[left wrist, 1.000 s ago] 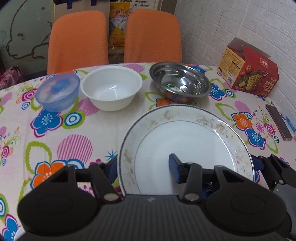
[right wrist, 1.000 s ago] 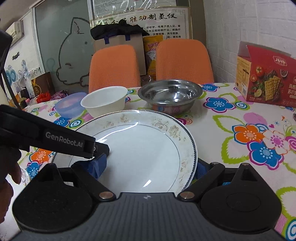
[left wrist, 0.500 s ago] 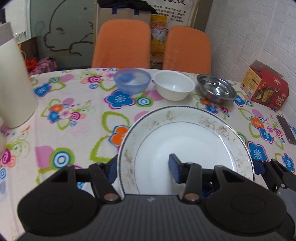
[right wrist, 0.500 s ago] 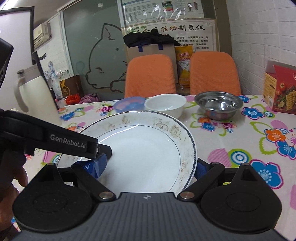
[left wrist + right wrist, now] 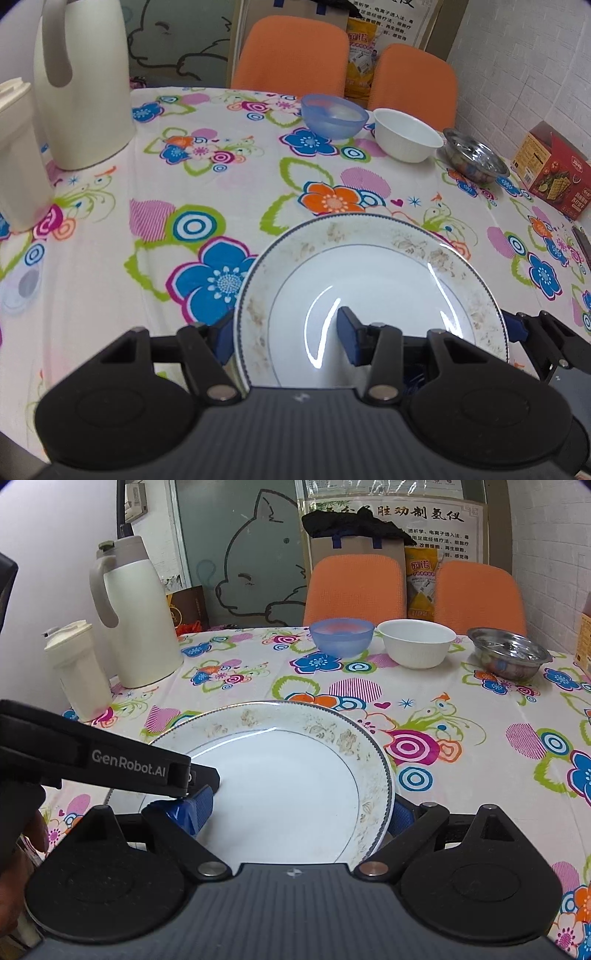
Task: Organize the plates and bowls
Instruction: 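Lift the gold-rimmed plate with the left tool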
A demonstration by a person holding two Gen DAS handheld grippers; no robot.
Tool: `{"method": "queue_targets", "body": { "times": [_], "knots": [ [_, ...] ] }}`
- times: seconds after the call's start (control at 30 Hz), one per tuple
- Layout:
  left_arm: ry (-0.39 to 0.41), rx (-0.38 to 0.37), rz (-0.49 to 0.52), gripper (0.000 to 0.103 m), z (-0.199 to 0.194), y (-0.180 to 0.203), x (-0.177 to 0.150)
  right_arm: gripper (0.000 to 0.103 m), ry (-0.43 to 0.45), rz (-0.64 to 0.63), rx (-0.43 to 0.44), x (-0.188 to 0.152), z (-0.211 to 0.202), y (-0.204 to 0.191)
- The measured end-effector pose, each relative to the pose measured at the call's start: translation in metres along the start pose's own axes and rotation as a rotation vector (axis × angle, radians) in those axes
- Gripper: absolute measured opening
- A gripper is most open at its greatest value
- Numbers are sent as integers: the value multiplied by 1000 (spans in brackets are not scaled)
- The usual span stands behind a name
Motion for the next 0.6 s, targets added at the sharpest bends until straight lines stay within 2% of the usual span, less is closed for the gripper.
{"method": "queue_targets", "body": {
  "times": [0.23,0.47,0.6],
  "knots": [
    [26,-28,-12,47,-3,-3,-2,81,15,-54,-16,-1,0,-2],
    [101,25,6,55,-14,-8,13,81,49,-8,-14,4,-6,4],
    [107,14,-14,55,-17,-10,19,80,28,-62,-28,0,-2,-2]
  ]
}}
Point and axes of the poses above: each gripper's, at about its wrist camera, not at the fingertips, and z roughly the way its jaws point, y to its right, x to its top, the point moved 9 cm from there along z, roughly the way its jaws point, and after that the axes turned 1 degree about y, right-handed, at the moved point
